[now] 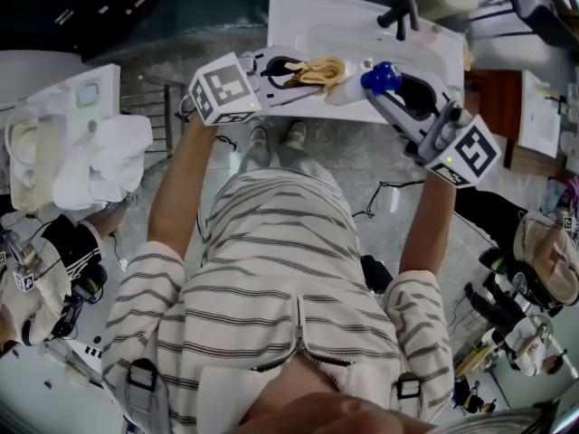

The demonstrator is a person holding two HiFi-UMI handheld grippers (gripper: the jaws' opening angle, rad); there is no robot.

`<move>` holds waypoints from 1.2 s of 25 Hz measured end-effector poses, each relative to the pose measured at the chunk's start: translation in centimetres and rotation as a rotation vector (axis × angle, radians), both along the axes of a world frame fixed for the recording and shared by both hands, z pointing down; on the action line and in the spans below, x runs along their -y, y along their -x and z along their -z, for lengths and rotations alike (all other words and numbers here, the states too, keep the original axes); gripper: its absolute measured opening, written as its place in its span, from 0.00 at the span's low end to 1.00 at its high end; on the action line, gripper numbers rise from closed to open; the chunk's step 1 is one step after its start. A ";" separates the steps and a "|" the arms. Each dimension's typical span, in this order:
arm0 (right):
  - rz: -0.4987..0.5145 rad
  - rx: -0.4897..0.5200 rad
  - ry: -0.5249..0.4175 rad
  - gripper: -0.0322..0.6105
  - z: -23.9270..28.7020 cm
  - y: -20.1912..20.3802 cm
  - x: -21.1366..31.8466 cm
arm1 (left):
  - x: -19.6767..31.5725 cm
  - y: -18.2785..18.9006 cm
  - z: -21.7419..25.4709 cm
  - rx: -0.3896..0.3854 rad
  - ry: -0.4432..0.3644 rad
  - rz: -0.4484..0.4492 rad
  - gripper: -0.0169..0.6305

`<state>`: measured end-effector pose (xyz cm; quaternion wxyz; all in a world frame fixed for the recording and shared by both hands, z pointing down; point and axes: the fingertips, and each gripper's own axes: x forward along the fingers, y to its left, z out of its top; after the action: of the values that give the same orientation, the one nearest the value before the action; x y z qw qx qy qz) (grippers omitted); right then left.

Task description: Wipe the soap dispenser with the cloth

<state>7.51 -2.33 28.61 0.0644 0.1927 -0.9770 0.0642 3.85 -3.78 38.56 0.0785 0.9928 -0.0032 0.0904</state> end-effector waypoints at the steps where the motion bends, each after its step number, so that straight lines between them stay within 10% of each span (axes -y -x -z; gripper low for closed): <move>1: -0.001 -0.002 0.003 0.24 -0.1 0.0 0.2 | 0.0 0.1 0.0 0.001 -0.001 0.005 0.18; 30: -0.351 0.000 0.049 0.24 -3.1 -1.2 4.8 | 1.2 1.0 3.8 -0.004 -0.041 0.341 0.18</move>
<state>8.69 -7.14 31.75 0.0569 0.3585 -0.9266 0.0985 2.80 -4.99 34.73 0.0726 0.9794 -0.1735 0.0735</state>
